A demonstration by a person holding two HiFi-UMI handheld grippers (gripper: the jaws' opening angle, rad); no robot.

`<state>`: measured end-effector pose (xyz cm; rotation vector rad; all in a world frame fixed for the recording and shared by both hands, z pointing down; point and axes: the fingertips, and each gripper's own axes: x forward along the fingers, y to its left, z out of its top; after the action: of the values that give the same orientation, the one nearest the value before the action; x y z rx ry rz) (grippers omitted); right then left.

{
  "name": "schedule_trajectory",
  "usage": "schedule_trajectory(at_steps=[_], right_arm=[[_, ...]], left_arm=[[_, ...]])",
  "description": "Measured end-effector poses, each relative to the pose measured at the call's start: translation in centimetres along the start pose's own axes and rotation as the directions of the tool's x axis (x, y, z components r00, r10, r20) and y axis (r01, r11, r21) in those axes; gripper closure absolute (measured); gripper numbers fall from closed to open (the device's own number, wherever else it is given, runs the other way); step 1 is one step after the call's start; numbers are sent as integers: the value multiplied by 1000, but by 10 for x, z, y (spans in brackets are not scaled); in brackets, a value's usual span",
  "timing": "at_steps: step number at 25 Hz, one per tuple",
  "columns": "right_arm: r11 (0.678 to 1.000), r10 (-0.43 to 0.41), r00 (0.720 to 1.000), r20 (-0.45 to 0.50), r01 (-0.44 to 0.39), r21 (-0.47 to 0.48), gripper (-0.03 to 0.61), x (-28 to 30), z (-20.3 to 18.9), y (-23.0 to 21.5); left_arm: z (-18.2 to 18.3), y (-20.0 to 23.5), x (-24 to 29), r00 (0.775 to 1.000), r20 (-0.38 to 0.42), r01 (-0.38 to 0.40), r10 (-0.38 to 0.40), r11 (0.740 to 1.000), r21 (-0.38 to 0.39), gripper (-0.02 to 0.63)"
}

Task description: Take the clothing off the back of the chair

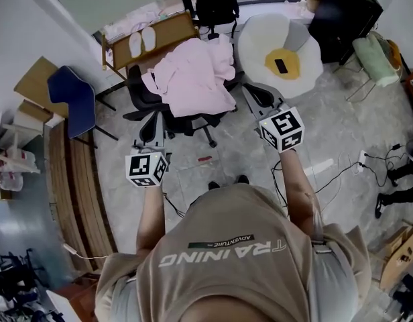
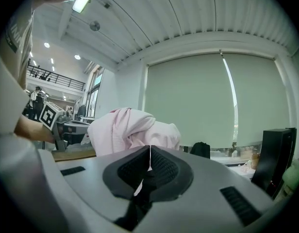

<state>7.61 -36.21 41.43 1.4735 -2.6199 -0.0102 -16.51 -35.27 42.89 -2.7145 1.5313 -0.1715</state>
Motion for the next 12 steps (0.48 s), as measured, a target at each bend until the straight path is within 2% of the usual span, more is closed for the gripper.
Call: schedule_trajectory(at_steps=[7,12], right_arm=[[1000,25,1000,5,-25,2,545,20,-2,-11],[996,85,996,6,-85,-38,543,27,4,-4]], left_arm=[[-5,8,14,999,1,-36,36,999,-19,600],[-7,14,16,999,5,-43,43,999,-29,600]])
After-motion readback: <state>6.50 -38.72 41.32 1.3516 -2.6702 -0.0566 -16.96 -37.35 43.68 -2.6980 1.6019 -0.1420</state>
